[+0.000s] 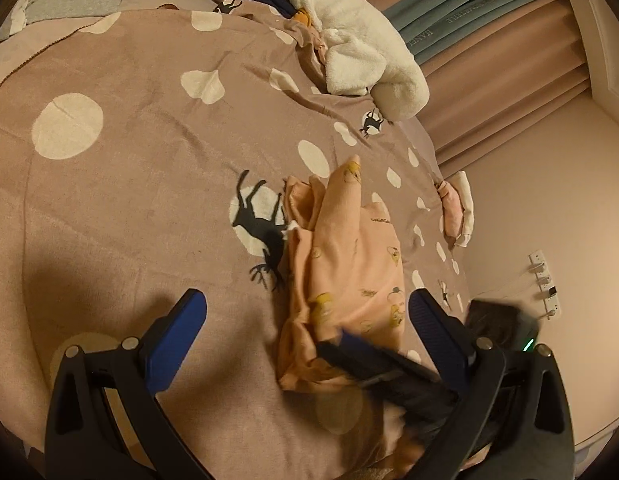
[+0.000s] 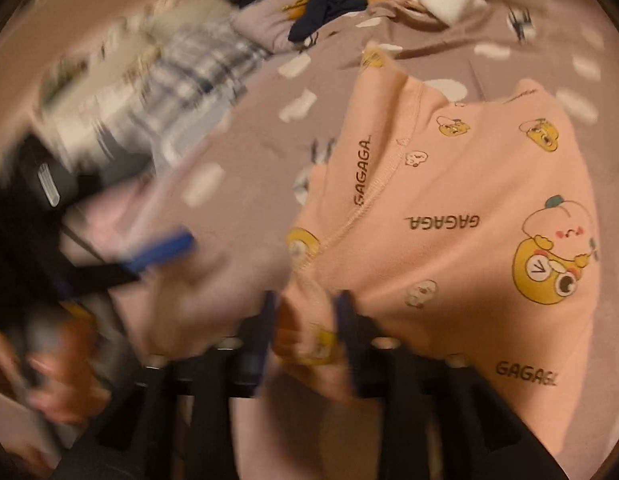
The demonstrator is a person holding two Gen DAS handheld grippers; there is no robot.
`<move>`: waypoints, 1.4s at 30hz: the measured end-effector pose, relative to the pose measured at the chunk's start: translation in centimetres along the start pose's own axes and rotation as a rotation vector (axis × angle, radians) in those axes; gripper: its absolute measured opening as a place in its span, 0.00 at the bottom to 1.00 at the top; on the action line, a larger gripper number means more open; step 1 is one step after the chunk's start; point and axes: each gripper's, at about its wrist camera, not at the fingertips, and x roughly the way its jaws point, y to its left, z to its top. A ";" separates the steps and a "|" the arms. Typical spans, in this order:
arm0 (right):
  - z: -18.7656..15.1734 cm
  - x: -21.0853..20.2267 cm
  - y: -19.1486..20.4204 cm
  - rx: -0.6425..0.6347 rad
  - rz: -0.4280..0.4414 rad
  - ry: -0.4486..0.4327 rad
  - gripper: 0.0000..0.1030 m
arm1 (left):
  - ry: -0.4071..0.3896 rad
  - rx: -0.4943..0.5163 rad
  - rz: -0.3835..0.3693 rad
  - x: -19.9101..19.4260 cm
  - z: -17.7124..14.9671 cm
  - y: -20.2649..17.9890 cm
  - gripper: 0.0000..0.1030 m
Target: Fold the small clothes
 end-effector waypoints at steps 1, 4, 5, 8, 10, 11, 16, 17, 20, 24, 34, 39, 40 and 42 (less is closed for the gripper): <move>0.6 -0.7 -0.7 0.048 0.058 -0.028 0.48 | -0.003 0.004 0.007 -0.1 0.1 0.1 0.99; 2.5 -2.8 -1.7 0.105 0.040 -0.147 0.56 | -0.011 -0.009 0.008 -0.1 0.3 0.5 0.99; 3.1 -3.2 -2.0 0.117 0.012 -0.180 0.57 | -0.011 -0.019 0.005 -0.1 0.4 0.7 0.99; 5.9 -1.1 -3.5 0.195 0.063 -0.165 0.57 | -0.002 -0.024 0.004 0.0 0.4 0.7 0.99; 7.0 2.5 -3.8 0.238 0.097 -0.060 0.57 | -0.003 -0.020 0.007 0.0 0.5 0.5 0.99; 7.2 3.9 -3.4 0.221 0.082 -0.027 0.57 | -0.007 -0.018 0.008 -0.1 0.4 0.5 0.98; 6.7 4.5 -0.6 0.121 0.028 -0.013 0.57 | -0.038 -0.042 -0.003 -1.0 0.8 0.8 0.99; 6.7 4.0 -0.7 0.125 0.038 -0.015 0.57 | -0.041 -0.050 -0.003 -1.2 0.9 0.9 0.99; 6.9 1.5 -2.0 0.142 0.055 -0.057 0.57 | -0.060 -0.063 -0.004 -1.6 1.0 1.0 0.99; 8.0 0.4 -3.6 0.177 0.003 -0.136 0.71 | -0.048 -0.051 -0.004 -1.8 0.7 1.1 0.99; 12.3 8.4 -2.6 0.292 0.223 0.002 0.71 | -0.096 -0.040 0.041 -3.5 1.3 1.8 0.99; 11.2 5.4 -1.7 0.311 0.309 0.001 0.71 | -0.132 -0.066 0.015 -4.7 1.6 2.1 0.99; 10.4 3.6 -1.4 0.271 0.283 -0.031 0.71 | -0.138 -0.067 0.009 -4.9 1.6 2.1 0.99; 8.1 0.1 -0.9 0.183 0.220 -0.102 0.71 | -0.144 -0.068 0.003 -5.1 1.7 2.0 0.99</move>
